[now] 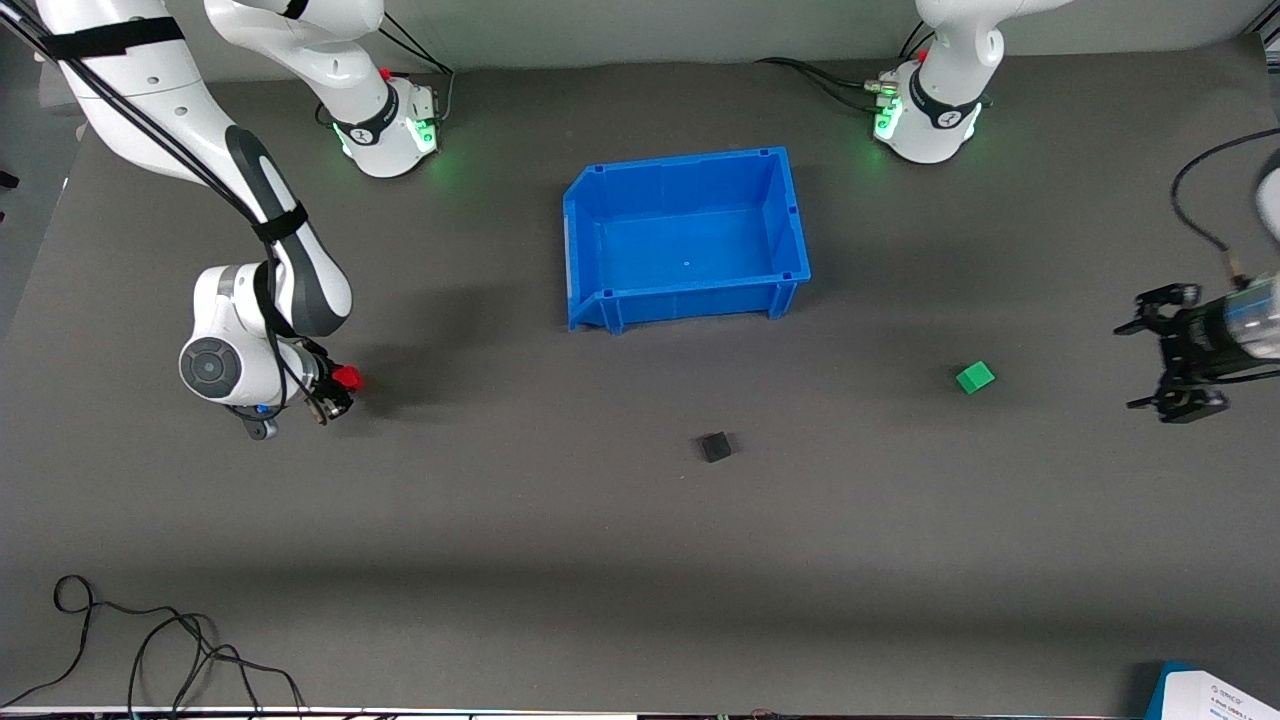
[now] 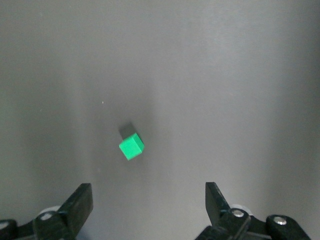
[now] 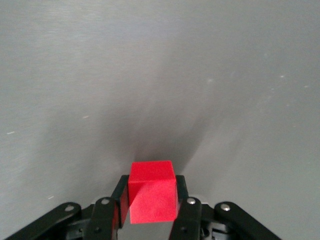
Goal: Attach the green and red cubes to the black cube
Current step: 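Carry the red cube toward the black cube while the left gripper grasps the green cube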
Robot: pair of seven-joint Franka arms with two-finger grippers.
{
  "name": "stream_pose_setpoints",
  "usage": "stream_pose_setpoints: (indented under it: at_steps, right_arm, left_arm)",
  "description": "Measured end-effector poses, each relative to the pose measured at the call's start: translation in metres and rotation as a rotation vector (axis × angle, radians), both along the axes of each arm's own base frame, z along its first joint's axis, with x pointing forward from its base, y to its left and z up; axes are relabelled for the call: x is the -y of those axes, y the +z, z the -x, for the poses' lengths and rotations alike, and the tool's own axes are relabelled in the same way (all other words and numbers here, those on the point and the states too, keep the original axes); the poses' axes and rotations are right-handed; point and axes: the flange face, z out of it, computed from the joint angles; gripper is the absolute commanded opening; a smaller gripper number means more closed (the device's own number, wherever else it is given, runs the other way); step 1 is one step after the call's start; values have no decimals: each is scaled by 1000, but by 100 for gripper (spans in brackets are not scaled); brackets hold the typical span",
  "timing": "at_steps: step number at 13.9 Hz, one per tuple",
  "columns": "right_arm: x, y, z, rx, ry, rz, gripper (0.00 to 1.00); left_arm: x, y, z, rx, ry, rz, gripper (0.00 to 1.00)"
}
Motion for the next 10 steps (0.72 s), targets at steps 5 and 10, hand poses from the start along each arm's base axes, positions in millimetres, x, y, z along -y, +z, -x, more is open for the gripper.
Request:
stream_pose_setpoints:
  at_steps: [5,10]
  right_arm:
    - [-154,74,-48,24,-151,-80,17]
    - [-254,87,-105,102,-307,-107,17]
  left_arm:
    - [7,-109,36,148,115,-44,100]
    - [8,-148,45,131,315,-39,100]
